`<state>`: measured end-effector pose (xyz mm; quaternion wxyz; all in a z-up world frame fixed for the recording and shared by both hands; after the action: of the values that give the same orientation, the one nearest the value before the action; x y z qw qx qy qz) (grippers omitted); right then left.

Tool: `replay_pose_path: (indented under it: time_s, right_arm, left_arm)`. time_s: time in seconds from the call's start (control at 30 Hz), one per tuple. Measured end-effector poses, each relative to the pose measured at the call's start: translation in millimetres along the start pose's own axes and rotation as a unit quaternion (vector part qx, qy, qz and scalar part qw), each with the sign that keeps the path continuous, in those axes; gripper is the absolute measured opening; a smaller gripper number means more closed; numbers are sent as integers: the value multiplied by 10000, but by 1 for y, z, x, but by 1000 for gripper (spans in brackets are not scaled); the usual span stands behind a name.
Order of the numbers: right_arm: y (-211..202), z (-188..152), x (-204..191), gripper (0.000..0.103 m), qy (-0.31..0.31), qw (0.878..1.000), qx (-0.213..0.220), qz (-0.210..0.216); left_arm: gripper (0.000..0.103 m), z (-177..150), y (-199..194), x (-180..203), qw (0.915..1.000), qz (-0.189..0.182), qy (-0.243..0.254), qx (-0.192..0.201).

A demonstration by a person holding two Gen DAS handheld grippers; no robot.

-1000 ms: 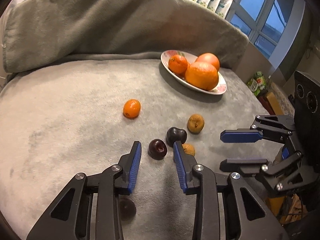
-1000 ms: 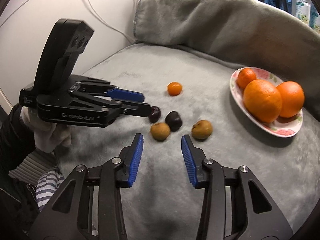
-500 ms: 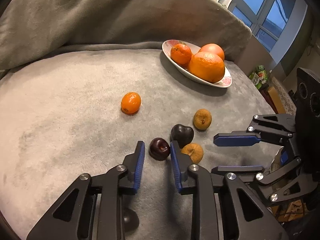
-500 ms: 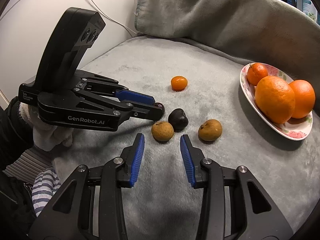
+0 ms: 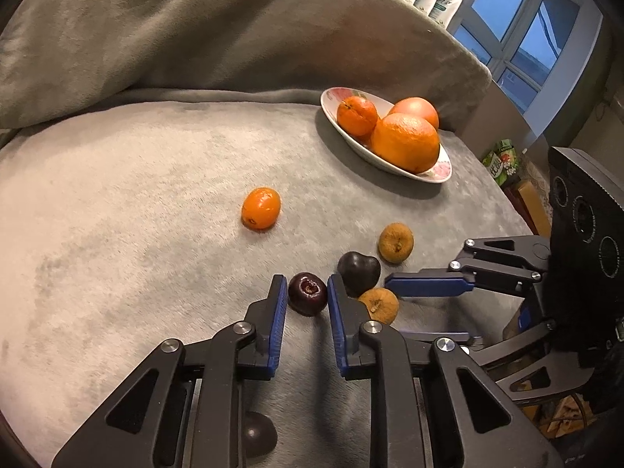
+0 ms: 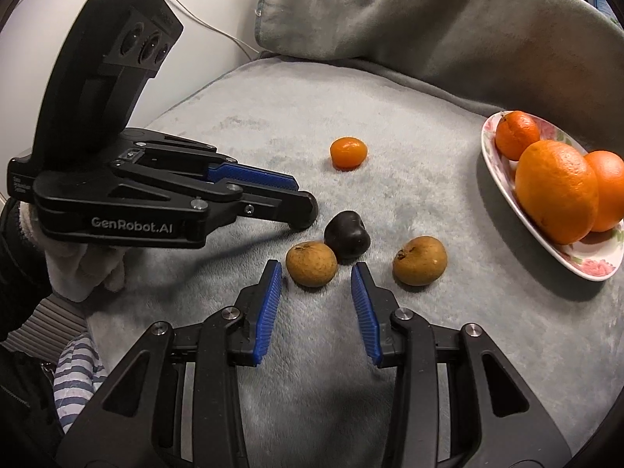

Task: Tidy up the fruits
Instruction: 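Close the right tool on the brown fruit and lift it, then carry the brown fruit with the right tool over the plate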

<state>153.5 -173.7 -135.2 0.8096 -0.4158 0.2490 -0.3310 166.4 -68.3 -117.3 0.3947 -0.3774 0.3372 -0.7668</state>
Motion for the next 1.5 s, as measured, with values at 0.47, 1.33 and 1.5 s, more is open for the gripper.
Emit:
replay_pose_path:
  time_s: [0.47, 1.33, 1.5]
  right_arm:
    - [-1, 0, 1, 28, 17, 10000, -4, -32]
    - [-70, -15, 38, 28, 568, 9952, 686, -407]
    - [-89, -10, 59, 28, 758, 9911, 932, -566]
  left_arm:
    - [23, -3, 9, 8, 9999, 18, 97, -135]
    - [20, 25, -26, 16, 9985, 34, 42, 540]
    - [20, 41, -25, 24, 9979, -12, 118, 636]
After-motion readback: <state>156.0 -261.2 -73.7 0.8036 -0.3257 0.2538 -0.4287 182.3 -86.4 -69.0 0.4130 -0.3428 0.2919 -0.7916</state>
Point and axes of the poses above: each gripper's, at about its wrist camera, not at the fingertips, and y roughly the way its jaws point, x to its right, z to its top, the point moved 2 cm from there along y, roughly the way its jaws point, and after that the axes turned 7 degrees about -x, right-handed, at the moved point
